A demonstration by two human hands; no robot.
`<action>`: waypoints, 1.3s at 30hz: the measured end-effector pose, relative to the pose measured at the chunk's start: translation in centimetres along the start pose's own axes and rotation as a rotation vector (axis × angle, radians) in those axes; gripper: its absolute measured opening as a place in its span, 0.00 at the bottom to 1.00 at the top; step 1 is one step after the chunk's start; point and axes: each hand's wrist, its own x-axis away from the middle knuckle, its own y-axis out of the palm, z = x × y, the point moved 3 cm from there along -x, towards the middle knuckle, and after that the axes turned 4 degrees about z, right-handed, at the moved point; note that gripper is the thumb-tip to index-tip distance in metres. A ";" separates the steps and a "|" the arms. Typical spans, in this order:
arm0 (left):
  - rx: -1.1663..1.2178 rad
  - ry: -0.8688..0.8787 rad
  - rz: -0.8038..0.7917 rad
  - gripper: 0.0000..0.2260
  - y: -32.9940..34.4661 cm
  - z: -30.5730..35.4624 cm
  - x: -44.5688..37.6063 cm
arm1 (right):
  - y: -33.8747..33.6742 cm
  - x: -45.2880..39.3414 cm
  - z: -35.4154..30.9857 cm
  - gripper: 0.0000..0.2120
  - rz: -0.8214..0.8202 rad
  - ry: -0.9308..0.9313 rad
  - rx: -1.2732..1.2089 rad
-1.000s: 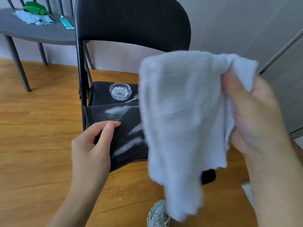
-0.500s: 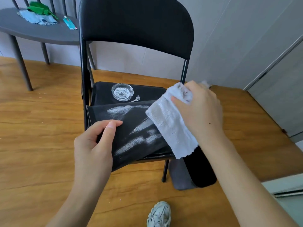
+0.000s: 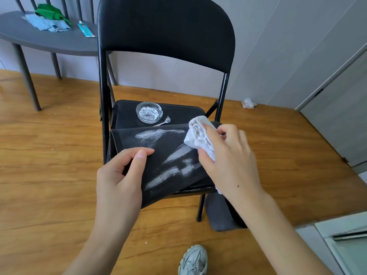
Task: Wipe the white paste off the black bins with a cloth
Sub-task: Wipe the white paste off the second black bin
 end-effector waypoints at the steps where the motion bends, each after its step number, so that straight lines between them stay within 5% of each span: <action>1: -0.002 0.001 0.003 0.11 0.0 0.0 0.0 | -0.2 -0.2 0.0 0.24 -0.027 -0.056 0.046; 5: 0.006 -0.008 0.009 0.11 -0.1 0.0 -0.1 | -0.8 -1.8 0.7 0.23 -0.115 -0.253 0.155; 10: 0.012 0.000 0.025 0.11 -0.3 0.0 -0.5 | -3.4 -1.0 1.4 0.10 0.358 -0.489 -0.217; 13: 0.017 -0.013 0.030 0.11 -0.2 0.0 -0.3 | -2.1 0.8 0.7 0.11 0.301 -0.577 -0.211; 20: 0.021 -0.022 0.035 0.11 -0.1 -0.2 -0.3 | 0.2 3.6 1.8 0.33 0.081 -0.219 -0.121; 22: 0.028 -0.026 0.042 0.11 0.0 -0.2 -0.4 | 0.1 4.3 1.5 0.30 0.005 -0.030 -0.415; 24: 0.023 -0.021 0.049 0.11 -0.1 -0.3 -0.3 | 0.0 4.7 1.3 0.19 0.009 0.347 -0.796; 26: 0.011 -0.006 0.051 0.11 0.1 -0.2 -0.1 | 0.2 4.7 1.1 0.05 0.017 0.686 -0.930; 27: 0.006 -0.002 0.050 0.11 0.1 -0.2 0.0 | 0.3 4.6 1.0 0.08 -0.022 0.775 -0.900; 32: -0.001 -0.003 0.050 0.11 0.1 -0.2 0.4 | -0.1 3.1 -0.3 0.21 -0.125 0.889 -0.737; 39: 0.005 -0.009 0.049 0.10 -0.2 -0.4 0.4 | 0.3 1.2 -2.1 0.37 -0.002 1.074 -1.023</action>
